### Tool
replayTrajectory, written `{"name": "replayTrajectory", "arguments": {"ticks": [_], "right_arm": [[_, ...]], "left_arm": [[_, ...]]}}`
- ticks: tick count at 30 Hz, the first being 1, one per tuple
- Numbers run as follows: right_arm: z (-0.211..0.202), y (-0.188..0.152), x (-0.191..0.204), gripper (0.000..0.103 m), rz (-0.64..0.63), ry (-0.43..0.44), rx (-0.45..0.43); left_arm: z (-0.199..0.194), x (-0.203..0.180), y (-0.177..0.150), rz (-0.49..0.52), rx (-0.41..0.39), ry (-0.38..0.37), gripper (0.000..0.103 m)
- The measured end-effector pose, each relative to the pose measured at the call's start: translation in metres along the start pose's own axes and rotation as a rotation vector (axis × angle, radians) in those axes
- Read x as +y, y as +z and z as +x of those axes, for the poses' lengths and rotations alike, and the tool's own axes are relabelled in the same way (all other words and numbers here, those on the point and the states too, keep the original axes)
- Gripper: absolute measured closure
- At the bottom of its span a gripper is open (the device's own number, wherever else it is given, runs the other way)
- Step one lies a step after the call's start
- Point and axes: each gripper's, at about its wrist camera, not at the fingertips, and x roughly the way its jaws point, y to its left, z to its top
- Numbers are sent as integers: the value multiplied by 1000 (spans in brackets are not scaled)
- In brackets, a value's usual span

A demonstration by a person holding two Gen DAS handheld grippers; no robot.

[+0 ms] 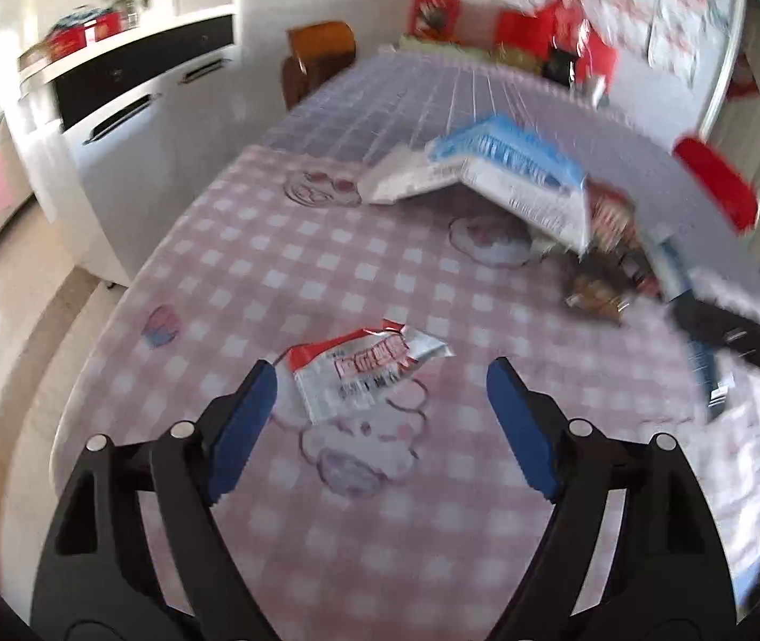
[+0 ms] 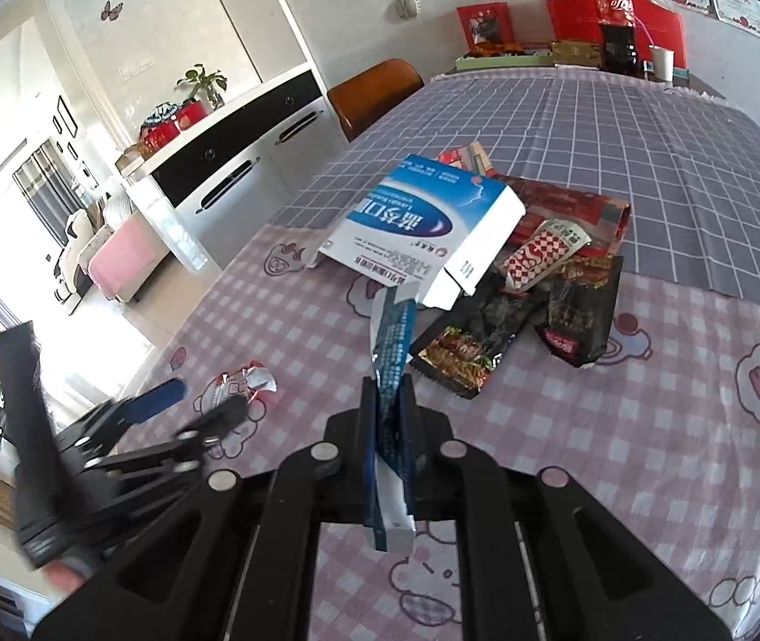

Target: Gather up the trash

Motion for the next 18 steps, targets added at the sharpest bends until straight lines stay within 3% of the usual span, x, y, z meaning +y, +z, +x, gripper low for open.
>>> {"name": "replayTrajectory", "arguments": {"ticks": [2,4,5,6,7,11,14,18], "right_arm": [[1,2,-2,95,-1,-2,1],[2,4,-4,95,-2,1,2],[3,5,-4,95,-1,3,3],[4,6,-5,95,1,4,4],[5,7,-5,95,2,3,5],[5,8,-3,95,0,22,7],[3,8,1,95,-8,34,4],[-1,5,18,95,-38,65,1]], "left_arm": [[19,2,5,16,55,70,23],[28,6,9,19,59,42,25],[29,6,11,37,50,46,32],[28,6,13,36,40,38,66],[28,7,15,24,44,53,70],[28,13,17,-12,52,95,74],[20,23,12,-64,63,71,75],[-1,38,-2,-109,47,99,75]]}}
